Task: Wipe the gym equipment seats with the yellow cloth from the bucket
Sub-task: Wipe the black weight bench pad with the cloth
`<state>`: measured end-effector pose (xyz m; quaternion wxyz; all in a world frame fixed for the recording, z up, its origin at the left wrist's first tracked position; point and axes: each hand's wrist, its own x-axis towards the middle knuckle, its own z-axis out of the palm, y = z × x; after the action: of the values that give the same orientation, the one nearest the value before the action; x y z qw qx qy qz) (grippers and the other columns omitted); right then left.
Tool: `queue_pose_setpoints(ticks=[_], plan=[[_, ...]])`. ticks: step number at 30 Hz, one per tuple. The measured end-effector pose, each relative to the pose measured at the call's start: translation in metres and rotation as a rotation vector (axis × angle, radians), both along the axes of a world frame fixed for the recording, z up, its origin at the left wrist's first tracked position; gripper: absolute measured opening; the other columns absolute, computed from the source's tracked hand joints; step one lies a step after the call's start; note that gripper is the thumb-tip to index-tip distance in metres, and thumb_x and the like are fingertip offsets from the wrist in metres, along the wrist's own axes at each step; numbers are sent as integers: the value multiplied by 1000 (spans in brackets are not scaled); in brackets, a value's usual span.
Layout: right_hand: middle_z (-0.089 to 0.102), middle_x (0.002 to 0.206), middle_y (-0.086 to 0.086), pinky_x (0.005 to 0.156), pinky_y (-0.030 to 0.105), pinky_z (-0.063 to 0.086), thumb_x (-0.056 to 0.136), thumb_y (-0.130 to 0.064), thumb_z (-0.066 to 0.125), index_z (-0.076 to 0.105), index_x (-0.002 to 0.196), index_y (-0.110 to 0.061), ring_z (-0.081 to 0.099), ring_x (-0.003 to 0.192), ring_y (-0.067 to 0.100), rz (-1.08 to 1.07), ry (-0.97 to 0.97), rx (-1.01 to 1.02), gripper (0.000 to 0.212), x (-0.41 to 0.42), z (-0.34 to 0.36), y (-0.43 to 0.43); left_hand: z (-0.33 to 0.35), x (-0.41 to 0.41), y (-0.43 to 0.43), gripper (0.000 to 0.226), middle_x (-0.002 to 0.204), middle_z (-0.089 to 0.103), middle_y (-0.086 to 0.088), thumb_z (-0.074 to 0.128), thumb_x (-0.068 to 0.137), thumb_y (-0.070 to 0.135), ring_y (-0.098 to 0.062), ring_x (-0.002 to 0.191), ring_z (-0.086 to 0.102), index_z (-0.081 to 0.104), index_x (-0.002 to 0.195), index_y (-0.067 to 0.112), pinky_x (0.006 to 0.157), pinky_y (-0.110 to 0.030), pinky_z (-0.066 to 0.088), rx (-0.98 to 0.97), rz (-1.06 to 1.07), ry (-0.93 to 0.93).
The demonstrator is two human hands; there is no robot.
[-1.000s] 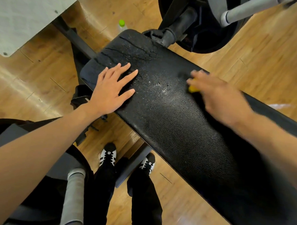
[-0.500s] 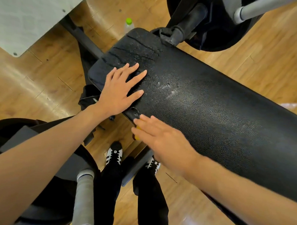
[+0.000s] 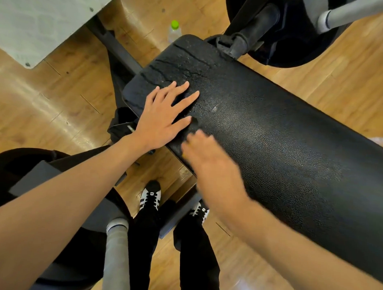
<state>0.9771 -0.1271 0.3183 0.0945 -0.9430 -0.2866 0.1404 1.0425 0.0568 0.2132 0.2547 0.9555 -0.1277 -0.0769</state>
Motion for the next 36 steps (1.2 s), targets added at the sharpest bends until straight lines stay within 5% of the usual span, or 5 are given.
queue_pose_setpoints(ticks=[5, 15, 22, 31, 36], plan=[[60, 140, 10, 115, 42, 39, 81, -3, 39, 66, 127, -14, 54, 132, 28, 406, 72, 14, 54, 24, 7, -34, -1, 0, 1, 61, 166, 29, 2, 26, 103, 60, -27, 155, 21, 31, 159, 36, 123, -51, 13, -5, -2, -8], [62, 117, 7, 80, 49, 56, 80, 2, 48, 67, 110, -19, 61, 105, 34, -169, -106, -56, 42, 118, -10, -37, -4, -1, 0, 58, 166, 29, 3, 29, 104, 57, -26, 155, 20, 32, 159, 36, 124, -50, 11, -27, 13, -12], [62, 137, 7, 121, 38, 30, 83, -11, 35, 69, 121, -13, 51, 136, 25, 555, 194, 4, 52, -15, 25, -35, -5, 0, 1, 59, 167, 28, 4, 29, 103, 58, -24, 156, 18, 33, 158, 37, 124, -51, 11, -67, 10, 17], [65, 132, 15, 108, 30, 40, 89, 8, 50, 67, 125, -9, 61, 121, 35, -302, -79, -31, 44, 126, 33, -124, -2, -1, -1, 59, 167, 27, 3, 29, 103, 57, -26, 156, 18, 32, 159, 37, 124, -51, 9, -59, 26, 27], [58, 142, 3, 119, 36, 32, 73, 9, 61, 65, 128, -17, 49, 138, 24, 115, 120, 19, 61, -20, 43, -73, -3, 1, -1, 60, 168, 24, 4, 27, 104, 59, -26, 157, 16, 30, 159, 38, 124, -50, 8, -38, 15, 51]])
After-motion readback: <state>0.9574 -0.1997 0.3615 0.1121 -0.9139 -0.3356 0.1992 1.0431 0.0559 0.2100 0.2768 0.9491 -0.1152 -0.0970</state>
